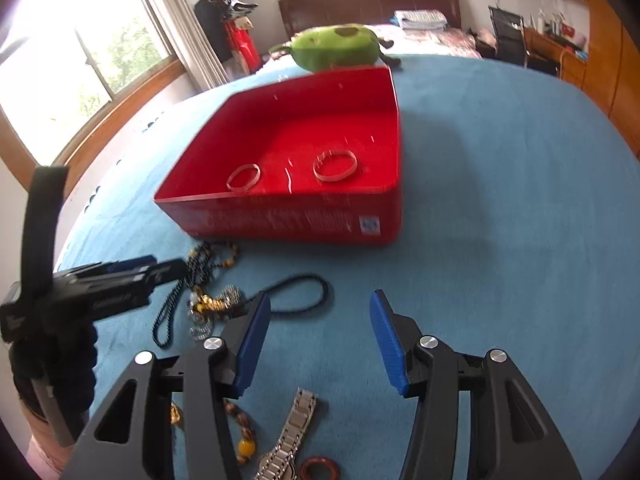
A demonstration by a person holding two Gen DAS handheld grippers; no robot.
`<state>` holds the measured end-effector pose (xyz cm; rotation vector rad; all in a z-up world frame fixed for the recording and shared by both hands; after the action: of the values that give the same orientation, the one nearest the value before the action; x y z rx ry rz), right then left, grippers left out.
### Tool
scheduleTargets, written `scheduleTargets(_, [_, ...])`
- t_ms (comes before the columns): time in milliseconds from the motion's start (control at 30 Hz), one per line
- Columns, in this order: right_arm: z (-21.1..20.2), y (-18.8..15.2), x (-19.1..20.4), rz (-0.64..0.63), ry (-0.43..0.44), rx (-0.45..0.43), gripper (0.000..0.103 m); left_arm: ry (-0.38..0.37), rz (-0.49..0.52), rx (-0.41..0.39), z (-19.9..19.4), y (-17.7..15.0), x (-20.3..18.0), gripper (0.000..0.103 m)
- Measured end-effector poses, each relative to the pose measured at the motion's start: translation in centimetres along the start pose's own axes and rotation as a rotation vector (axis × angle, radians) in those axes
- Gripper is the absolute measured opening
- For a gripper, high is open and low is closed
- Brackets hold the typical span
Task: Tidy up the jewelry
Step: 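Grasp the black beaded necklace with the left gripper and lift it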
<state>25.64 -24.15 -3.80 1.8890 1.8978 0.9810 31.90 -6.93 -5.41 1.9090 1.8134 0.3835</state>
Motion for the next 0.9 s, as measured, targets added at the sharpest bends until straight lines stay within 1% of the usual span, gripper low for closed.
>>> scheduleTargets(167, [0.7, -1.0, -0.6, 0.015, -0.005, 0.019, 0.052, 0.013, -0.007, 0.041, 2.4, -0.2, 0.1, 0.056])
scheduleTargets(267, [1.2, -1.3, -0.8, 0.014, -0.019, 0.028, 0.052, 0.010, 0.004, 0.026, 3.0, 0.2, 0.1, 0.055])
scheduleTargets(333, [1.7, -1.5, -1.1, 0.016, -0.025, 0.037, 0.052, 0.010, 0.008, 0.018, 3.0, 0.3, 0.1, 0.046])
scheduleTargets(400, [2.0, -1.7, -1.3, 0.018, -0.032, 0.045, 0.052, -0.012, 0.016, 0.010, 3.2, 0.5, 0.0, 0.022])
scheduleTargets(467, [2.2, -1.9, -1.4, 0.018, -0.035, 0.049, 0.052, -0.044, 0.009, 0.016, 3.2, 0.4, 0.0, 0.016])
scheduleTargets(533, [2.4, -2.0, -1.5, 0.016, -0.039, 0.052, 0.052, -0.060, 0.004, 0.016, 3.1, 0.4, 0.1, 0.015])
scheduleTargets(567, [2.4, -2.0, -1.5, 0.015, -0.039, 0.053, 0.052, -0.068, -0.005, 0.016, 2.9, 0.3, 0.2, 0.010])
scheduleTargets(633, [2.5, -2.1, -1.4, 0.010, -0.038, 0.055, 0.052, -0.080, -0.010, 0.016, 2.5, 0.2, 0.5, 0.009])
scheduleTargets(667, [2.5, -2.2, -1.4, 0.008, -0.038, 0.057, 0.052, -0.089, -0.010, 0.009, 2.1, 0.3, 0.6, 0.006])
scheduleTargets(733, [2.6, -2.3, -1.3, 0.006, -0.034, 0.060, 0.052, -0.096, -0.011, -0.008, 1.0, 0.2, 0.7, 0.006])
scheduleTargets(900, [2.6, -2.3, -1.2, 0.005, -0.023, 0.061, 0.052, -0.128, -0.024, -0.086, -2.9, 1.0, 1.3, 0.006])
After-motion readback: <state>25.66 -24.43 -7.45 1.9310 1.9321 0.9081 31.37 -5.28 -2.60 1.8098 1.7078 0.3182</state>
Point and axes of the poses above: each gripper's, at about its wrist camera, not at the fingertips, and z roughly the way its jaws point, x to its left, y to its top, the point moved 6 cm from there along z, roughly the way its jaws point, and after that the axes turned 7 degrees about -x, right-handed, at the moved point
